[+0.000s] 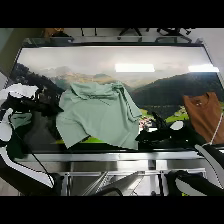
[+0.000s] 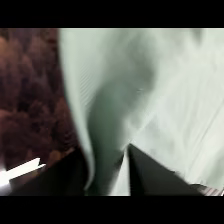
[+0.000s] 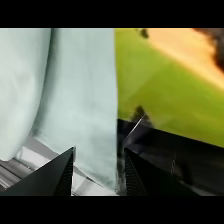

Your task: Fold the shirts.

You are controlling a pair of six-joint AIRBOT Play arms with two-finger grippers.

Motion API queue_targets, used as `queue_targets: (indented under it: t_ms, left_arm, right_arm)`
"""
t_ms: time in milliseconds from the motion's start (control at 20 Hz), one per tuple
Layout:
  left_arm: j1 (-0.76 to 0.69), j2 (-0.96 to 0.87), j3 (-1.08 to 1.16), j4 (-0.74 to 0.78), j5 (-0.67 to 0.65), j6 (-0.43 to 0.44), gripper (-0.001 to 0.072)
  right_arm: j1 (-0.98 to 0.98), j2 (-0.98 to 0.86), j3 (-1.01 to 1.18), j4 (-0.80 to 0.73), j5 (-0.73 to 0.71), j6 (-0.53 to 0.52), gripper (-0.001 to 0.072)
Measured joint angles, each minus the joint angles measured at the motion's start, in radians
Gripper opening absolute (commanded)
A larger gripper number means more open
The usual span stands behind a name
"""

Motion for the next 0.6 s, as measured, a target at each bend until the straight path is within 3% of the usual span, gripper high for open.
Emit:
queue_targets:
  t_ms: [600]
  left_arm:
    - [0.092,-0.013,-0.001,-0.026,-0.026,0.023,0.0231]
  right_arm:
    - [0.085,-0.035,-0.004,0.001,-0.033,0.022,0.0361]
